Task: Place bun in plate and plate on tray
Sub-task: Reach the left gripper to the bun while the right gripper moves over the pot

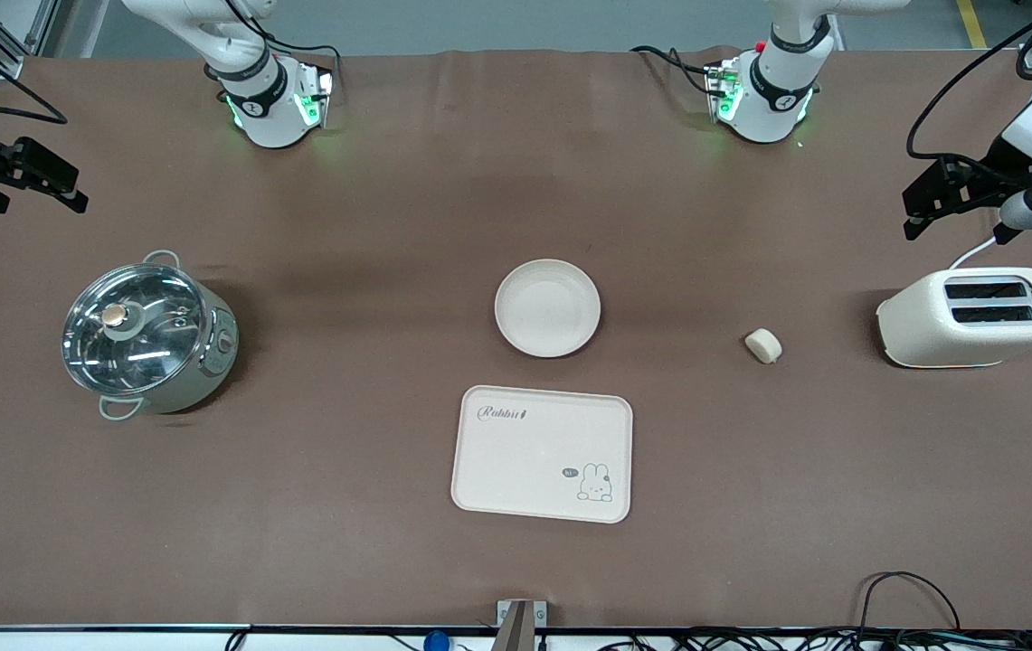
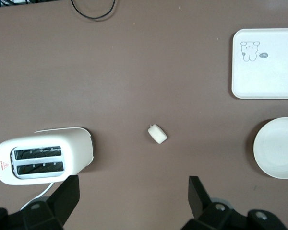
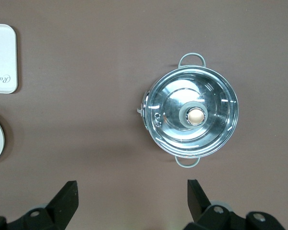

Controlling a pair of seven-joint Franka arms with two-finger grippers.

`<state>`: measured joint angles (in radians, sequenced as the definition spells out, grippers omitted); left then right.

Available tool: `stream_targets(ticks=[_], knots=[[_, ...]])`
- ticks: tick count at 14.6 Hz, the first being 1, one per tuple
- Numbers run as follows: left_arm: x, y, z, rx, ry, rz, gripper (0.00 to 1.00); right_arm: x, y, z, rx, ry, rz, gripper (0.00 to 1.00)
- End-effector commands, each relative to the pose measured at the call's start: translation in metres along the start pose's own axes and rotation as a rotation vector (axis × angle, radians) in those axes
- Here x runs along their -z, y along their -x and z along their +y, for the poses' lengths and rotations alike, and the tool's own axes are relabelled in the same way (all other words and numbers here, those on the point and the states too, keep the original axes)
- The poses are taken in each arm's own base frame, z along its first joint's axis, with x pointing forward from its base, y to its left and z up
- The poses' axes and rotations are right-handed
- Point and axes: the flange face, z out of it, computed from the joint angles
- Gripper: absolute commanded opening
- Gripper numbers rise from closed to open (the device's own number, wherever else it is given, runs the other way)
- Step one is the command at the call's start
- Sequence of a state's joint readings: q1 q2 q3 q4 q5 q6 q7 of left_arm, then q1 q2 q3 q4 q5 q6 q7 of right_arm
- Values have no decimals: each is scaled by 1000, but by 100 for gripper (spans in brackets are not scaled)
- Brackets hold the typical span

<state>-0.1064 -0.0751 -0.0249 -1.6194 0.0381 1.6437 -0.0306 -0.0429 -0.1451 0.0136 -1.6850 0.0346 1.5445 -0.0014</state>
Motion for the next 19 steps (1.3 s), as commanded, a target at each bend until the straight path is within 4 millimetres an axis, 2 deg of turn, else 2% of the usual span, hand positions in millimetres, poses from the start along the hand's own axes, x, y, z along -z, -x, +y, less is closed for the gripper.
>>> stream_targets(ticks=[1, 3, 5, 7, 9, 10, 11, 13, 15, 17, 19], knots=[[5, 0, 5, -14, -14, -25, 100, 0, 2, -1, -3, 11, 6, 100], [10, -2, 2, 3, -14, -14, 100, -1, 2, -1, -3, 11, 4, 100], [-1, -6, 8, -10, -15, -35, 100, -1, 2, -2, -3, 5, 4, 100], [-31, 2, 4, -2, -18, -132, 100, -10, -4, -4, -2, -4, -12, 100], [-82, -12, 0, 8, -16, -208, 100, -41, -15, -7, -4, -41, -66, 100], [-111, -22, -9, 24, -15, -234, 100, -53, -15, -10, 2, -42, -74, 100], [-138, -29, -28, 55, -15, -250, 100, -61, -16, -15, 8, -43, -75, 100], [-205, -31, -38, 67, -10, -229, 100, -82, -21, -29, 25, -63, -93, 100], [-271, -23, -32, 64, 0, -232, 100, -111, -30, -49, 52, -79, -148, 100], [-329, -26, -28, 70, 22, -264, 100, -136, -37, -71, 69, -108, -175, 100], [-376, -21, -24, 86, 47, -252, 100, -161, -35, -90, 47, -133, -170, 100]])
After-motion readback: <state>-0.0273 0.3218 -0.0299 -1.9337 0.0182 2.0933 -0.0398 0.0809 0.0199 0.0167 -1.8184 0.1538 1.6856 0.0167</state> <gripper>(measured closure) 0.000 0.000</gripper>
